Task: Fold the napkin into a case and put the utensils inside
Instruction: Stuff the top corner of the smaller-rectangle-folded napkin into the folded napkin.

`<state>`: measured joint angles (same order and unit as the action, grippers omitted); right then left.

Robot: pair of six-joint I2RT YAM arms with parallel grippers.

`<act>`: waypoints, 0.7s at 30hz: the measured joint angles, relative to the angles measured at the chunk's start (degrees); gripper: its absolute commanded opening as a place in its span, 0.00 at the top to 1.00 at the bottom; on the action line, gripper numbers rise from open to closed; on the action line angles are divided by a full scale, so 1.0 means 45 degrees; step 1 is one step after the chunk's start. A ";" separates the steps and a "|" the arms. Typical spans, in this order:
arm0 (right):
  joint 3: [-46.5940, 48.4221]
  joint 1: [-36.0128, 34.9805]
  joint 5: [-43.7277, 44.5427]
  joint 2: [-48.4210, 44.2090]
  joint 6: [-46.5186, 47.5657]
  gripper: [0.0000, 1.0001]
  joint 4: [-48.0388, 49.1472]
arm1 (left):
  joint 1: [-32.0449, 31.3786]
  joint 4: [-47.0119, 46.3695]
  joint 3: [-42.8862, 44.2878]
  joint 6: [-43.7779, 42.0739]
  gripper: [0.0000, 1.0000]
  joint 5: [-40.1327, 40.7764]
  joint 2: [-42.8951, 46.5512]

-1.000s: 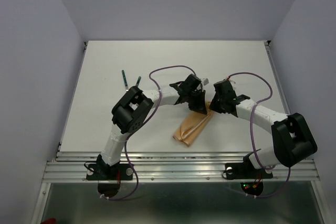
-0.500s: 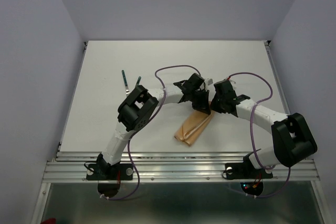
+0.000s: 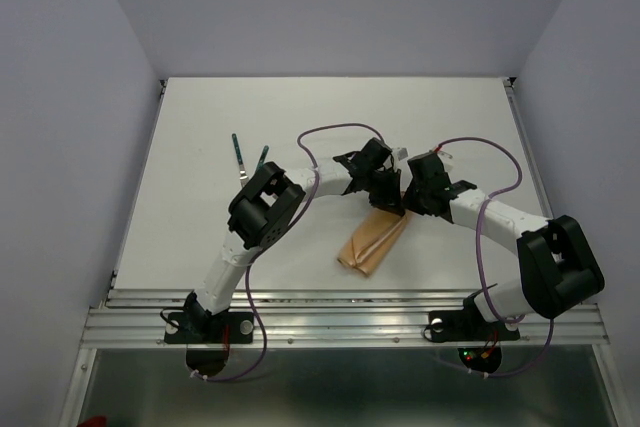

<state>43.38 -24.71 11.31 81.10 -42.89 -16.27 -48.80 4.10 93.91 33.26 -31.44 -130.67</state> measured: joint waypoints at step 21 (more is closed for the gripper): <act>-0.0010 0.0000 0.0175 -0.0277 0.0005 0.99 -0.0287 | 0.0024 -0.3725 -0.1603 0.1098 1.00 -0.0253 0.0112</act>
<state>43.33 -24.71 12.10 79.85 -42.87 -17.56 -48.69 -12.67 86.70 38.20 -32.58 -130.17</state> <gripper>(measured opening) 0.013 0.019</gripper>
